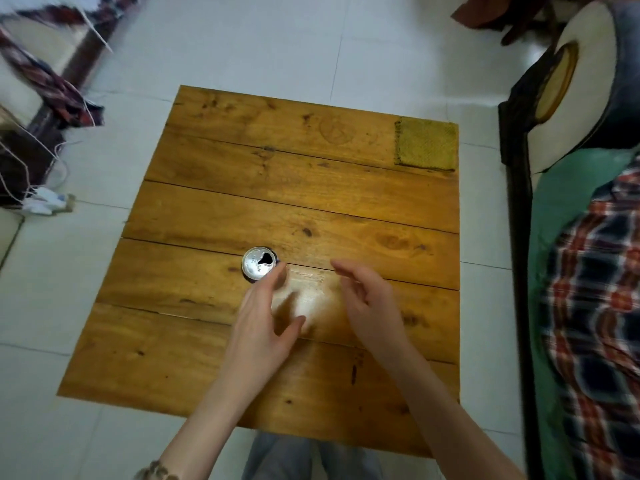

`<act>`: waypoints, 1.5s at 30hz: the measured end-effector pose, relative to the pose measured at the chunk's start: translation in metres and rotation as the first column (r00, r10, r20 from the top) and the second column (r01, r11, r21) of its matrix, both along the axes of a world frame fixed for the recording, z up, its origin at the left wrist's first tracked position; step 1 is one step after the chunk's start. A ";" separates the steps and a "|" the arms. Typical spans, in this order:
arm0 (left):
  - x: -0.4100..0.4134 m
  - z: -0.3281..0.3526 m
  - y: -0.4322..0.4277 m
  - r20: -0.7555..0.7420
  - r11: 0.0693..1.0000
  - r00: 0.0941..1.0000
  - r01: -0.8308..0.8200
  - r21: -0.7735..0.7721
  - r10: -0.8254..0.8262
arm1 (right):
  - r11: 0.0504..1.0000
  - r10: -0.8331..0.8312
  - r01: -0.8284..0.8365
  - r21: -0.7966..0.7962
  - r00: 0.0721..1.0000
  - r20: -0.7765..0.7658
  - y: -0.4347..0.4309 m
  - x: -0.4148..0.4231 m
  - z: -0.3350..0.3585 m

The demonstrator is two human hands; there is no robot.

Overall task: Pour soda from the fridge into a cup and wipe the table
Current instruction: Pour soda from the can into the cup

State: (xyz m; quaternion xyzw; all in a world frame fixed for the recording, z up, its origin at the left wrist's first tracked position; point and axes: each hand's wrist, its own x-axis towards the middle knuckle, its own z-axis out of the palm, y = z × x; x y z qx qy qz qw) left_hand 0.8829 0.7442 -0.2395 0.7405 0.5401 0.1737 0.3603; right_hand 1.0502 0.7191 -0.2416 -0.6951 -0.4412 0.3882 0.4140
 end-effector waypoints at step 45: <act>-0.046 -0.038 0.045 0.196 0.980 0.981 -0.053 0.193 0.014 | 0.995 -0.075 0.051 -0.091 0.956 -0.285 0.040 -0.063 -0.026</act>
